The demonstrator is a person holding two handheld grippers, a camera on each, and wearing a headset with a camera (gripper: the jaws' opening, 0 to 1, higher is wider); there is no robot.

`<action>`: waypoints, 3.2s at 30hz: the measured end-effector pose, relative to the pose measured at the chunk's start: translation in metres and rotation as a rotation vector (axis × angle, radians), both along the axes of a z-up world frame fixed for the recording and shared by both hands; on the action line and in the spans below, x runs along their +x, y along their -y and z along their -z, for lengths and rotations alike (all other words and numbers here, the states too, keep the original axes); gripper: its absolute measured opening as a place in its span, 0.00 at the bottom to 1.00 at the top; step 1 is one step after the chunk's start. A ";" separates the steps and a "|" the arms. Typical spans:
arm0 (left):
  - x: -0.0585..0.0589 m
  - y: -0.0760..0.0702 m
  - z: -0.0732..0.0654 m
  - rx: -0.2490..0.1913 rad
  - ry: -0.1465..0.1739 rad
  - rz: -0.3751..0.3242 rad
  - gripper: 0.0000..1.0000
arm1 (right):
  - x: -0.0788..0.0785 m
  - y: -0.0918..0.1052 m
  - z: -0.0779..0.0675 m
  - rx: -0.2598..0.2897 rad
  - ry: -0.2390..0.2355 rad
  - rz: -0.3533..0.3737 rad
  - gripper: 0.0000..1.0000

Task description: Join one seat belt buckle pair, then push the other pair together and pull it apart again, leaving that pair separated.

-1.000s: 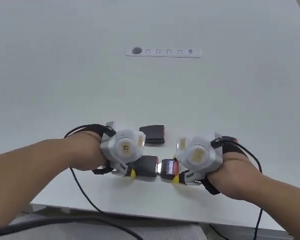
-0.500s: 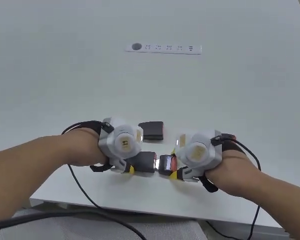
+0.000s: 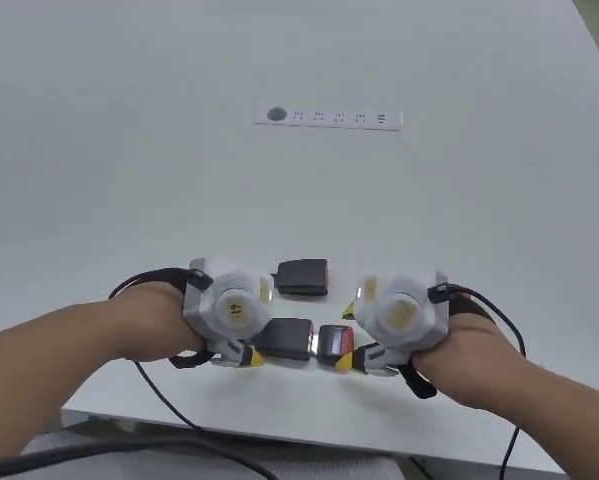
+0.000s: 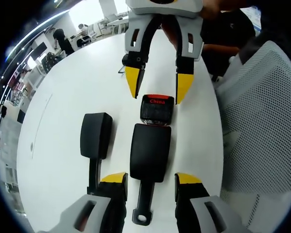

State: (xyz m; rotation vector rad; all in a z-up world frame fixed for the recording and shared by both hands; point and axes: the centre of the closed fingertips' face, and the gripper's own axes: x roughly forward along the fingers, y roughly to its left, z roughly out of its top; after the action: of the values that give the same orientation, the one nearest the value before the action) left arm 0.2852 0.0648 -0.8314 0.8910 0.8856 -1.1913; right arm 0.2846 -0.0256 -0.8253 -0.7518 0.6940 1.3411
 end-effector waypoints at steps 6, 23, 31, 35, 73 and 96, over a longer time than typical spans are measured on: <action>0.009 0.004 -0.015 -0.037 0.024 -0.035 0.40 | 0.001 0.008 -0.007 -0.005 0.018 0.002 0.37; 0.063 0.020 -0.020 -0.051 0.056 -0.015 0.42 | 0.039 0.069 -0.009 -0.041 0.055 0.101 0.39; 0.093 0.029 -0.019 -0.063 0.074 -0.019 0.45 | 0.058 0.105 -0.003 -0.076 0.050 0.148 0.39; 0.103 0.027 -0.008 -0.043 0.064 -0.004 0.46 | 0.067 0.122 -0.003 -0.096 0.052 0.166 0.39; 0.089 0.027 0.013 0.043 -0.001 0.201 0.30 | 0.076 0.155 0.022 -0.189 -0.044 0.063 0.32; 0.087 0.026 0.015 0.058 -0.018 0.204 0.30 | 0.079 0.082 0.018 -0.159 -0.037 0.041 0.32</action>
State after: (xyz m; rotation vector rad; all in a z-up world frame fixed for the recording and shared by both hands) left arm 0.3726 0.0389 -0.8467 1.0379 0.8622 -1.3561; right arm 0.3634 -0.1079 -0.8432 -0.8368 0.8488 1.2762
